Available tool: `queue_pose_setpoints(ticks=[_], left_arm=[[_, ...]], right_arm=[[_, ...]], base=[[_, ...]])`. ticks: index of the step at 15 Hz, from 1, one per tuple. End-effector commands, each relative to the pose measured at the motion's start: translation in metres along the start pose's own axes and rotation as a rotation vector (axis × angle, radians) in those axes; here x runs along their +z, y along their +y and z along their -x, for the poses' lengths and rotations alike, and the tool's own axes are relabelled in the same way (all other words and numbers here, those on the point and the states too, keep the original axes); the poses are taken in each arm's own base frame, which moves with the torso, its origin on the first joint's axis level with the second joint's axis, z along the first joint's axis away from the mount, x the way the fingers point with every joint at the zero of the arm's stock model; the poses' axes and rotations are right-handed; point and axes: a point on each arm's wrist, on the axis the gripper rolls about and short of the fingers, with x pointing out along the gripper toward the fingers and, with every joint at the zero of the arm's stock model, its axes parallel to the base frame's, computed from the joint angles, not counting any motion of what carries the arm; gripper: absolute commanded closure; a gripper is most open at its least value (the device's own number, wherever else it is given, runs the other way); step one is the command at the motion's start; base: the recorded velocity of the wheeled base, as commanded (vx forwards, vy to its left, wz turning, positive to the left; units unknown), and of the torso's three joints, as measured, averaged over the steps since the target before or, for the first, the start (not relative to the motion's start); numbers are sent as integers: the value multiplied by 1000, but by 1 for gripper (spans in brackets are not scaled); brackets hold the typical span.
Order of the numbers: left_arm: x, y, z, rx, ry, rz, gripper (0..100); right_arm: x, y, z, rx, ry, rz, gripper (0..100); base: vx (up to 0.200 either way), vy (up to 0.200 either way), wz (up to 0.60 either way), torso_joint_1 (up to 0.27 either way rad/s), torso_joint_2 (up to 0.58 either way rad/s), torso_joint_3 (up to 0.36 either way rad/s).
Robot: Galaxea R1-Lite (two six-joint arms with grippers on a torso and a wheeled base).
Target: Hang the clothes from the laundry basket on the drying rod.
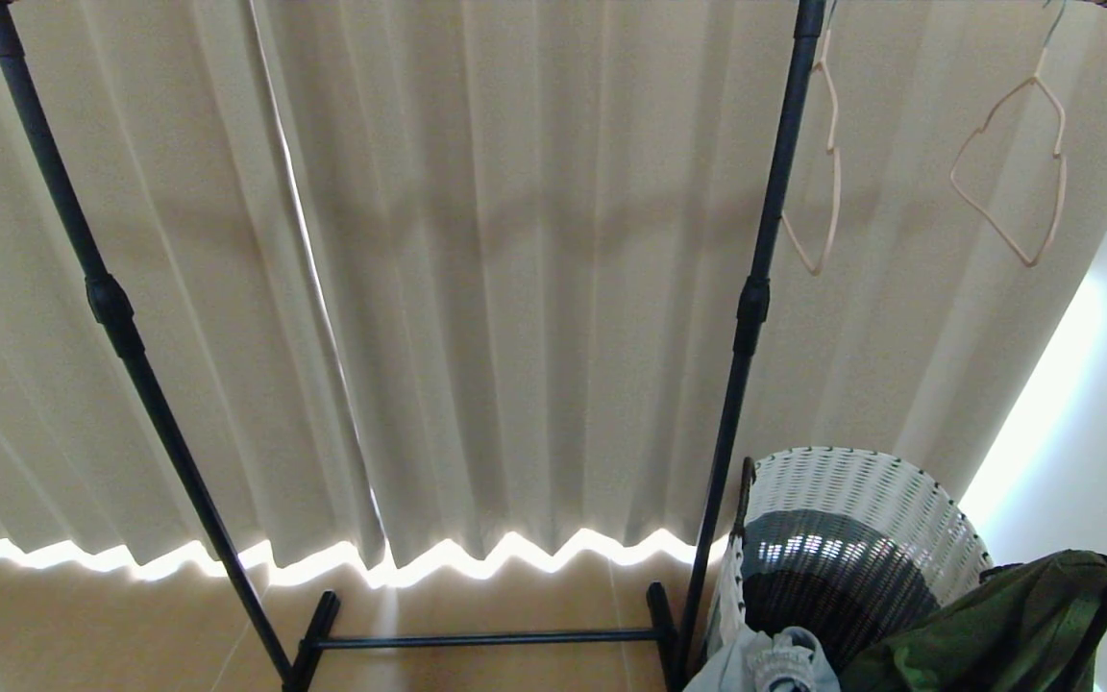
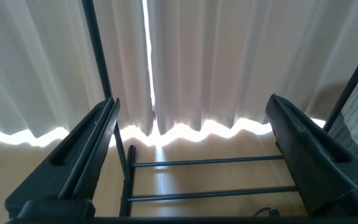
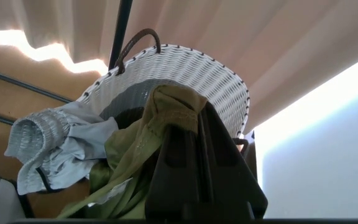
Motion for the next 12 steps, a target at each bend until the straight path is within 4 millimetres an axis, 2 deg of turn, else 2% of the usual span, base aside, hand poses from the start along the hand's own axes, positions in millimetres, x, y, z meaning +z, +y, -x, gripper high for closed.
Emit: queue_pose_setpoints(ticks=[1, 8, 12], left_arm=[[0, 0, 0, 0, 1, 1, 0], [0, 0, 0, -1, 4, -21, 0], [0, 0, 0, -3, 4, -36, 0]], right_arm=[[-1, 0, 0, 0, 4, -2, 100], [0, 0, -3, 5, 17, -2, 100], [0, 0, -3, 6, 17, -1, 100]], base=[[0, 0, 0, 0, 0, 0], [0, 0, 0, 0, 0, 0], [-200, 0, 0, 1, 1, 5]])
